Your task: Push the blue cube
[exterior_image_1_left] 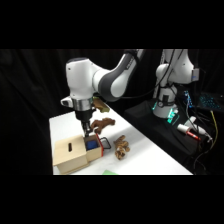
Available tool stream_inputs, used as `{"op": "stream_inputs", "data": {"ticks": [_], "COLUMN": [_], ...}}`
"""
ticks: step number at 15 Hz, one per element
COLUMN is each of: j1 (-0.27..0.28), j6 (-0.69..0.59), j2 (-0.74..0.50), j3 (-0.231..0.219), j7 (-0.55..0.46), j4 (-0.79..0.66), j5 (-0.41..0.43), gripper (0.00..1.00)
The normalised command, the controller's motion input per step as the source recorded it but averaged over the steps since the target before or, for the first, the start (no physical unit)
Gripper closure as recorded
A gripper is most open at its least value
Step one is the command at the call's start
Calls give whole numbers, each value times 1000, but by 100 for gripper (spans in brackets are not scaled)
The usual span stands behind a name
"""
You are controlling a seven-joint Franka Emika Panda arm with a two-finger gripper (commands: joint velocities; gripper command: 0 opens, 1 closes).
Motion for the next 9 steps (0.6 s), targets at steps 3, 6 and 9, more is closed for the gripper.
{"op": "stream_inputs", "data": {"ticks": [3, 6, 9], "j1": [2, -5, 5], "j6": [-460, -447, -469], "j2": [-481, -434, -248], "j3": [-1, 5, -7], "j7": [-72, -81, 36], "j4": [-22, 57, 158], "j5": [-15, -23, -71], "gripper": [97, 96, 96]}}
